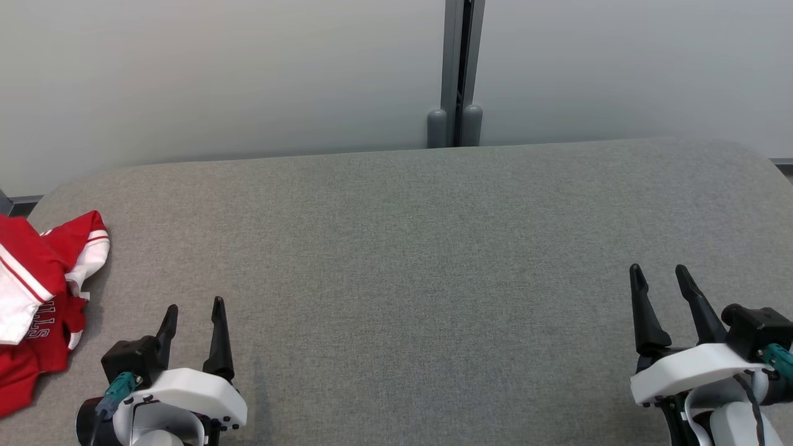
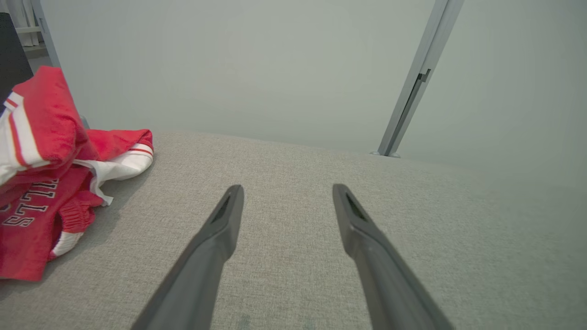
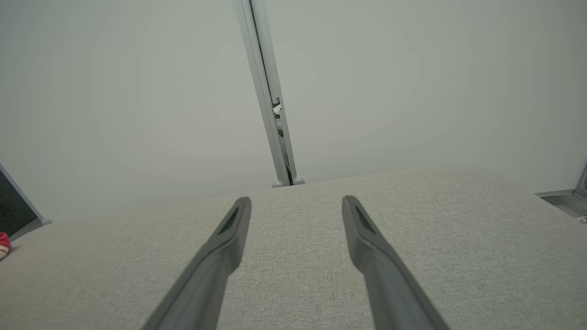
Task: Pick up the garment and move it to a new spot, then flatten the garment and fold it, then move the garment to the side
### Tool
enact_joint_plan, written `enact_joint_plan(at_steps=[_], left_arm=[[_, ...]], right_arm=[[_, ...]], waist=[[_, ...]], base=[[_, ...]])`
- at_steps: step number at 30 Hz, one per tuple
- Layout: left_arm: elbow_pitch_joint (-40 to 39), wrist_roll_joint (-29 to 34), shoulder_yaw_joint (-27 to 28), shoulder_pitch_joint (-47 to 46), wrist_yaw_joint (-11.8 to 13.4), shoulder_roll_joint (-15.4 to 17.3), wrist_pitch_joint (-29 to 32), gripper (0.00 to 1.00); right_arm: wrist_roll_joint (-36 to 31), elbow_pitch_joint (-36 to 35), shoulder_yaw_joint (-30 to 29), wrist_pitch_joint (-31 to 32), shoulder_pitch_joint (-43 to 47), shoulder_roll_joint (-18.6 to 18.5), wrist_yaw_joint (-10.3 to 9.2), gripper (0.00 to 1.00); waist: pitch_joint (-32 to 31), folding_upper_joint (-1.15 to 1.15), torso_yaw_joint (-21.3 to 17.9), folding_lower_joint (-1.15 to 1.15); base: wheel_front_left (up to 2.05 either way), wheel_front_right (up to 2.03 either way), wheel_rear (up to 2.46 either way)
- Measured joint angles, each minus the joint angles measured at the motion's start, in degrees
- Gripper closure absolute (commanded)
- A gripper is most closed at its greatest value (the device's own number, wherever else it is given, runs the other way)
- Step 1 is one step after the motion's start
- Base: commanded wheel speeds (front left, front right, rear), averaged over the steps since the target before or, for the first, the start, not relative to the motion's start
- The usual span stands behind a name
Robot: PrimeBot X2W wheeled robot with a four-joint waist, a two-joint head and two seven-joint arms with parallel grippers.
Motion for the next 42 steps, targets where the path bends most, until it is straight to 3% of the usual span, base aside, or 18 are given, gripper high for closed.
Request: enact_joint_plan(at_steps=[32, 42], left_arm=[[2.2, 12.8, 0.1, -0.3, 1.7, 0.1, -3.3, 0.0], [2.2, 12.8, 0.2, -0.9, 1.6, 0.1, -3.4, 0.0]], right_arm=[[-13.9, 3.0, -0.2, -3.4, -1.7, -0.1, 0.02, 0.0], [-13.7, 2.9, -0.2, -3.5, -1.6, -0.1, 0.02, 0.0]], waist=[[0.0, 0.0, -0.1, 0.0], [0.5, 0.0, 3.2, 0.0]], base=[[0.0, 0.0, 0.0], [0.0, 0.0, 0.0]])
